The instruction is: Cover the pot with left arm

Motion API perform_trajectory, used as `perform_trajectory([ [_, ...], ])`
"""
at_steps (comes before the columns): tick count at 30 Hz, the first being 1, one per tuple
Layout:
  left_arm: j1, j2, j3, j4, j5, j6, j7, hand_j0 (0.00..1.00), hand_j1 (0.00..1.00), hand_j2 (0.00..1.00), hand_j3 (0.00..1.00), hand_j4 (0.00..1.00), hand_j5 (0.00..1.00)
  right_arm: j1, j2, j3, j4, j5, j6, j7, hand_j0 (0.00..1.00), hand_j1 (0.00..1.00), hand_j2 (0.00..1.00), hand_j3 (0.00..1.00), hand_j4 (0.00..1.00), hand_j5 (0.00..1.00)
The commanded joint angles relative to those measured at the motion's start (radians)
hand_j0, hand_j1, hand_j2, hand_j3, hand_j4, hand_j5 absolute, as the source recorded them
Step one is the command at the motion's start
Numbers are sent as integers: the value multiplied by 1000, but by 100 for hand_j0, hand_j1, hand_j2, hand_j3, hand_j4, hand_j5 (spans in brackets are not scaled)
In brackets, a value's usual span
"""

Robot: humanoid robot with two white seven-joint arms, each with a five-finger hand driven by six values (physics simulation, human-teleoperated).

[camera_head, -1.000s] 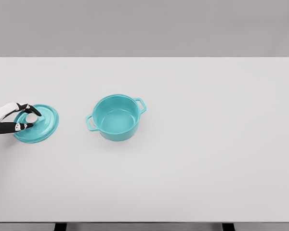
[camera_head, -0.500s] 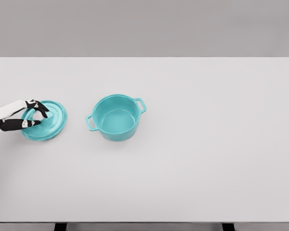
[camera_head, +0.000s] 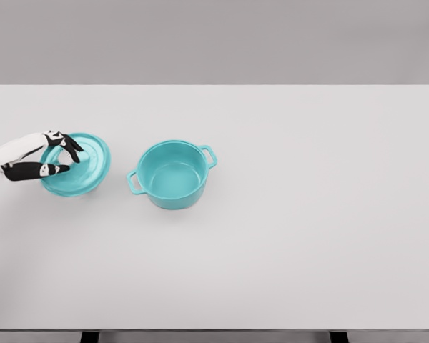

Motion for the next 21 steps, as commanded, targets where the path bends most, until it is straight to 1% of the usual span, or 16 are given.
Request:
perform_trajectory([
  [1,0,0,-1,-10,5,2,1,45,45,45,45,45,45,0,0,0,0,1,0,0,100,100,100,100,100,100],
  [7,-9,0,-1,-53,5,2,2,45,45,45,45,45,45,0,0,0,0,1,0,0,100,100,100,100,100,100],
  [10,-14,0,-1,-54,4,2,2,45,45,45,45,45,45,0,0,0,0,1,0,0,100,100,100,100,100,100],
  [13,-20,0,-3,-76,4,2,2,45,45,45,45,45,45,0,0,0,0,1,0,0,100,100,100,100,100,100],
  [14,-21,0,-3,-76,2,2,4,45,45,45,45,45,45,2,0,0,0,1,0,0,100,100,100,100,100,100],
  [17,-21,0,-4,-108,-4,2,4,45,45,45,45,45,45,0,0,0,0,1,0,0,100,100,100,100,100,100],
  [21,-21,-1,-4,-119,-22,2,4,45,45,45,45,45,45,0,0,0,0,1,0,0,100,100,100,100,100,100],
])
